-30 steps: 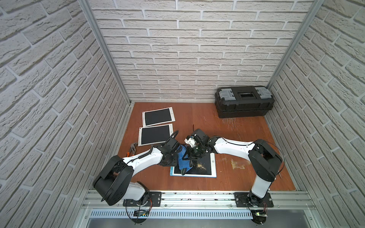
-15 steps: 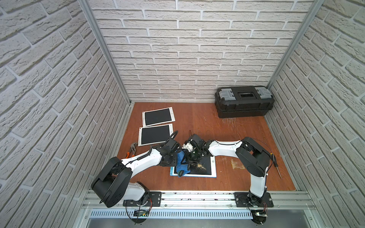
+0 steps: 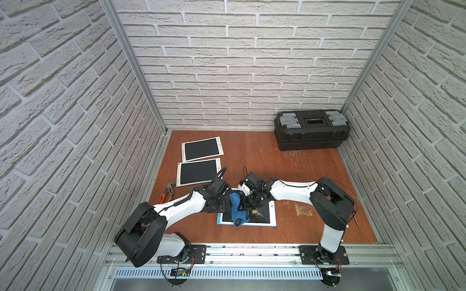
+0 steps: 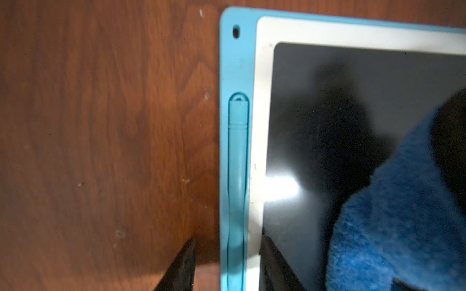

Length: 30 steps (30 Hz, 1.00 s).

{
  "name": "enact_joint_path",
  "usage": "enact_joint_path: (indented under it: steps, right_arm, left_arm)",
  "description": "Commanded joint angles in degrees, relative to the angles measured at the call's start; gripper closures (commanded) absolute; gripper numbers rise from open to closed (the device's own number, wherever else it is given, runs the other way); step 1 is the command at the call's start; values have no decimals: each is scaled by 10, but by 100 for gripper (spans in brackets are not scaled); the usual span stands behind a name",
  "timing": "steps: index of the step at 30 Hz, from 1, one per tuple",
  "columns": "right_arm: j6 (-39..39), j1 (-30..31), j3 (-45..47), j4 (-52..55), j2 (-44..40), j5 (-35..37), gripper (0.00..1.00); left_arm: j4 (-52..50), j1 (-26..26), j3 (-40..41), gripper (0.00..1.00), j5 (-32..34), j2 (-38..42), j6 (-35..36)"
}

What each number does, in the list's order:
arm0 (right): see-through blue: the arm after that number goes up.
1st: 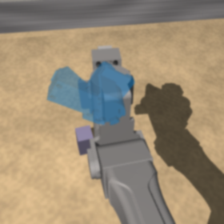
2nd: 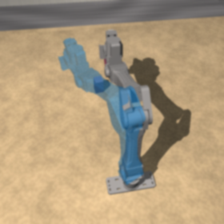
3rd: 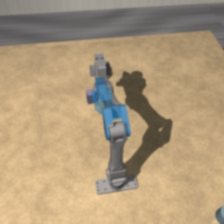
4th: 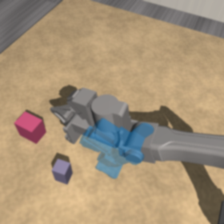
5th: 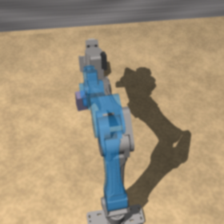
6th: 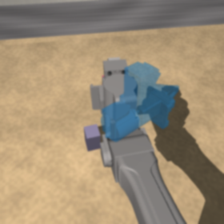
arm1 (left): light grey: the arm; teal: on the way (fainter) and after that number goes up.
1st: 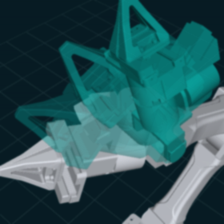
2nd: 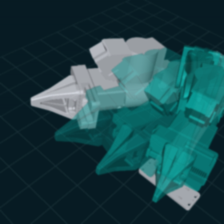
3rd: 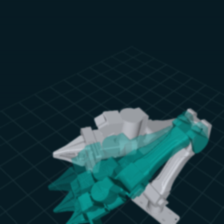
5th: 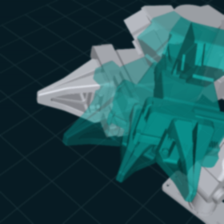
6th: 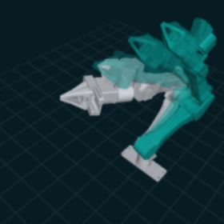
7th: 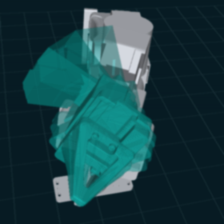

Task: Wipe the drawing tablet
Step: Wipe the dirt from the drawing tablet.

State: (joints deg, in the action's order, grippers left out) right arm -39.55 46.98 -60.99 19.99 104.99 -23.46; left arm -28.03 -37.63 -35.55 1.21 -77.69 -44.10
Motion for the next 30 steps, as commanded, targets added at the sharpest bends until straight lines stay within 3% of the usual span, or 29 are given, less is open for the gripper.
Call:
enact_joint_path:
  steps: [1,8,14,17,22,25,27,30]
  right_arm:
    - [26,-3,30,91,-17,60,97]
    - [34,-35,67,121,-58,71,97]
    - [49,-120,116,153,-113,58,97]
    - [59,-172,123,212,-153,108,97]
    - [26,-253,115,324,-251,277,98]
    - [4,-255,104,346,-323,342,98]
    - [3,-253,97,344,-355,348,97]
    - [6,-243,77,355,-357,368,97]
  left_arm:
    - [-20,0,41,57,11,-37,-11]
    - [-22,1,41,57,14,-29,-11]
    - [-22,1,43,57,14,-25,-13]
    - [-22,1,45,57,15,-22,-13]
    - [-18,2,45,57,14,-22,-13]
    - [-21,2,41,57,12,-16,-13]
    - [-27,2,38,57,14,-6,-13]
    - [-37,2,32,57,19,14,-13]
